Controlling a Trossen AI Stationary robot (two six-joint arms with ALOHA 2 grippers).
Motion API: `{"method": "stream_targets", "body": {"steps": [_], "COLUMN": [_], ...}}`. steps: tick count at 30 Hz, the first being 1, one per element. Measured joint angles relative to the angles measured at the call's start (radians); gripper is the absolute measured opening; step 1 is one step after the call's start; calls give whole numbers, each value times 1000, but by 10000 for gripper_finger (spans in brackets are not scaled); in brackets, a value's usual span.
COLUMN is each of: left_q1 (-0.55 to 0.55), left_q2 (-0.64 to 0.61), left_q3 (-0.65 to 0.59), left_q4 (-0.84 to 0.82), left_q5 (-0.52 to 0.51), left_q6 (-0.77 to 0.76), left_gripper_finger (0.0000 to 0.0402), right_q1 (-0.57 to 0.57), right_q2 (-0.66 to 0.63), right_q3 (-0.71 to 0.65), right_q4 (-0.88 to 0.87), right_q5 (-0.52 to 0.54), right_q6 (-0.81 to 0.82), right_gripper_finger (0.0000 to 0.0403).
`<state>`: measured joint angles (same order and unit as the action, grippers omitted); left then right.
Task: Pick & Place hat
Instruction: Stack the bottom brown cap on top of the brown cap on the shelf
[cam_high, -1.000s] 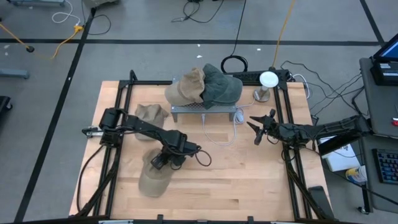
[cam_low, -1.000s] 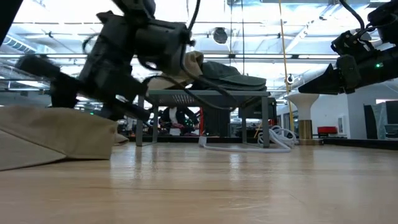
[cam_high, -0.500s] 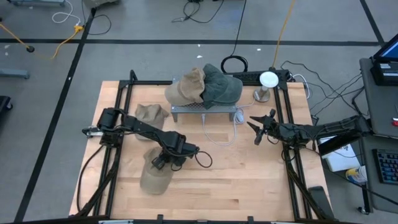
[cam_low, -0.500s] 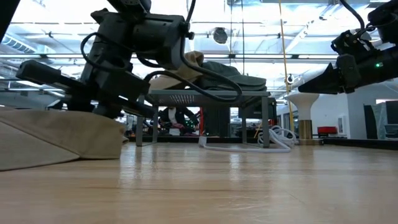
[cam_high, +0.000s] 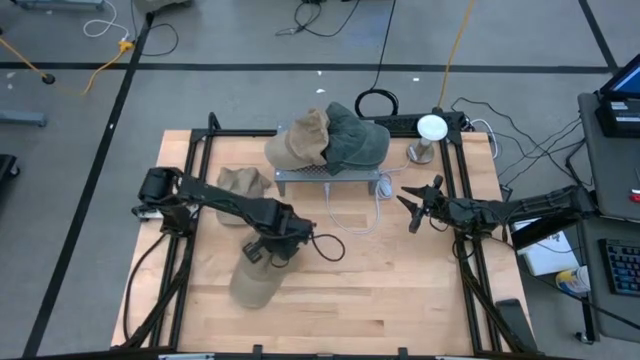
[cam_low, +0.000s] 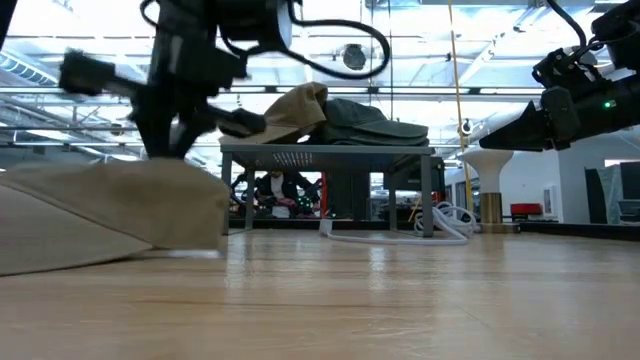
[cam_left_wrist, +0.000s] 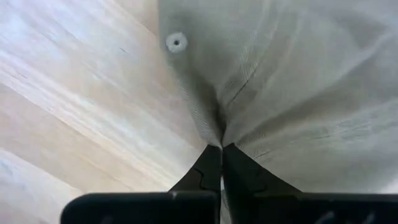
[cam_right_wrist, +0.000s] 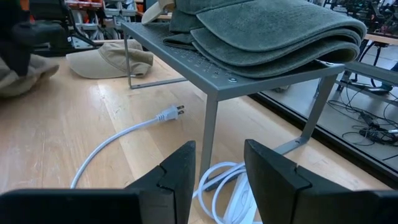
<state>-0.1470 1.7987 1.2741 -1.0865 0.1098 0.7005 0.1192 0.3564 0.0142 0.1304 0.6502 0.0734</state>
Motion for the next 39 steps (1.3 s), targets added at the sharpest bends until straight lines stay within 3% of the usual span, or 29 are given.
{"method": "stream_targets", "body": {"steps": [9, 20, 29, 39], "left_q1": [19, 32, 67, 105], "left_q2": [-88, -172, -273, -359], "left_q3": [123, 294, 366, 442], "left_q4": [-243, -477, -485, -484], "left_q5": [4, -75, -127, -282], "left_q6": [82, 163, 223, 307], "left_gripper_finger": [1, 0, 0, 0], "right_q1": [0, 0, 0, 0], "right_q2": [0, 0, 0, 0], "right_q3": [0, 0, 0, 0], "right_q4": [0, 0, 0, 0], "right_q5": [0, 0, 0, 0], "right_q6": [0, 0, 0, 0], "right_gripper_finger": [130, 130, 130, 130]}}
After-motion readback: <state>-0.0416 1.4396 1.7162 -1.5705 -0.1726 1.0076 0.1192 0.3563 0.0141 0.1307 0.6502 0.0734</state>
